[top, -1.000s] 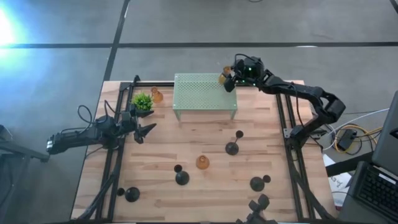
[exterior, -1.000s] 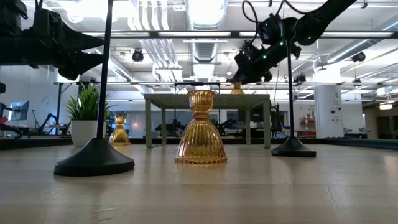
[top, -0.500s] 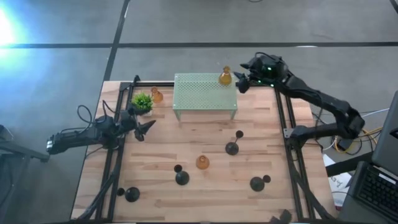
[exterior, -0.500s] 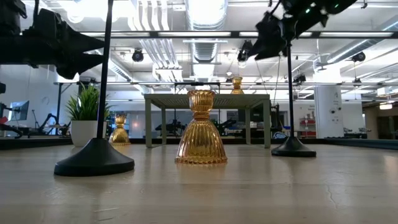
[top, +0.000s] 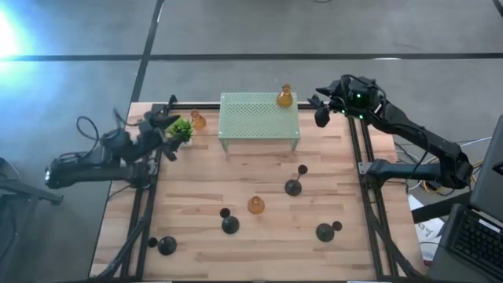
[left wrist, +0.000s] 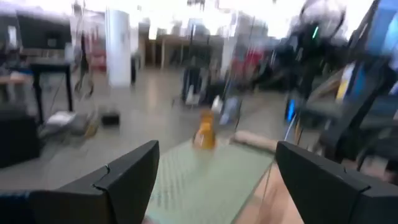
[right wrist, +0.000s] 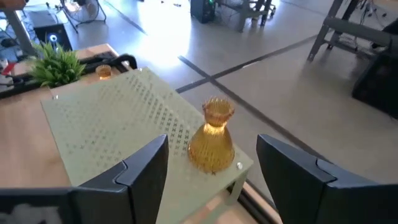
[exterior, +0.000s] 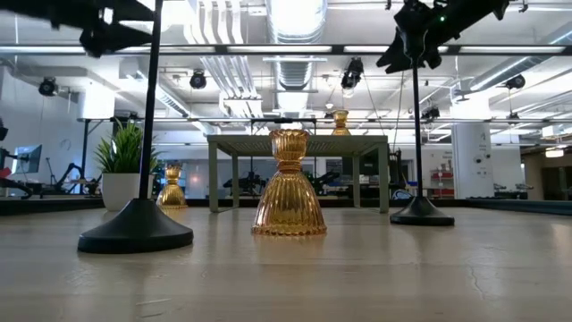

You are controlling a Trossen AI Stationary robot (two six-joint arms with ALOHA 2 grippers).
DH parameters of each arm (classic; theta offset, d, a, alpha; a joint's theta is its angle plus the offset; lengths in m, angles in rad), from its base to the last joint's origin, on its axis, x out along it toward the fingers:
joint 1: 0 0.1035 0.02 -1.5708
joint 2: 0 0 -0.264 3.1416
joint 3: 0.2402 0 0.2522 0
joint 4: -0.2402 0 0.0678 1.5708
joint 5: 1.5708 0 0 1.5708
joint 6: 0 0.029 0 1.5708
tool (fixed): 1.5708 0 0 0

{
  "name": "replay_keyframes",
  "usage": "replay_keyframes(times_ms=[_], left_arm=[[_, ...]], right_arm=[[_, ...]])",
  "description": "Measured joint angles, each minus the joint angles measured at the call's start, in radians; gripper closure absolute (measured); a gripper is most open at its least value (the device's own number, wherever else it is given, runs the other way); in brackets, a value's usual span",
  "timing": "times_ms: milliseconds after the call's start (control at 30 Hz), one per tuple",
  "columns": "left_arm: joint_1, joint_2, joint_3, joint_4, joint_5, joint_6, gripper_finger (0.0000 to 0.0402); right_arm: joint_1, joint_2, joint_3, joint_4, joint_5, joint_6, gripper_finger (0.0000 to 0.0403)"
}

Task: Pick & Place candle stick holders
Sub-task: Put the yellow glass candle holder on the shelf

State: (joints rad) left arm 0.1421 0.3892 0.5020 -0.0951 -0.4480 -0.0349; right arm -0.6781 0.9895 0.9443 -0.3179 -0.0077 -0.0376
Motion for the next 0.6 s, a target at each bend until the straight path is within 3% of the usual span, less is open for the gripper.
replay_keyframes(times_ms=[333,467,600], left_arm=[[0.087,0.493,0.655,-0.534,-0.213,-0.002,0.0112],[0.216,0.655,0.883,-0.767,-0.18,-0.039,0.0131],[0.378,0.809,1.067,-0.948,-0.033,-0.066,0.0142]], right_arm=[[0.0,0.071,-0.034,-0.003,0.0,0.0,0.0175],[0.0,0.088,-0.035,-0.035,0.003,-0.024,0.0173],[-0.001,0.076,-0.036,-0.061,0.017,-0.034,0.017]])
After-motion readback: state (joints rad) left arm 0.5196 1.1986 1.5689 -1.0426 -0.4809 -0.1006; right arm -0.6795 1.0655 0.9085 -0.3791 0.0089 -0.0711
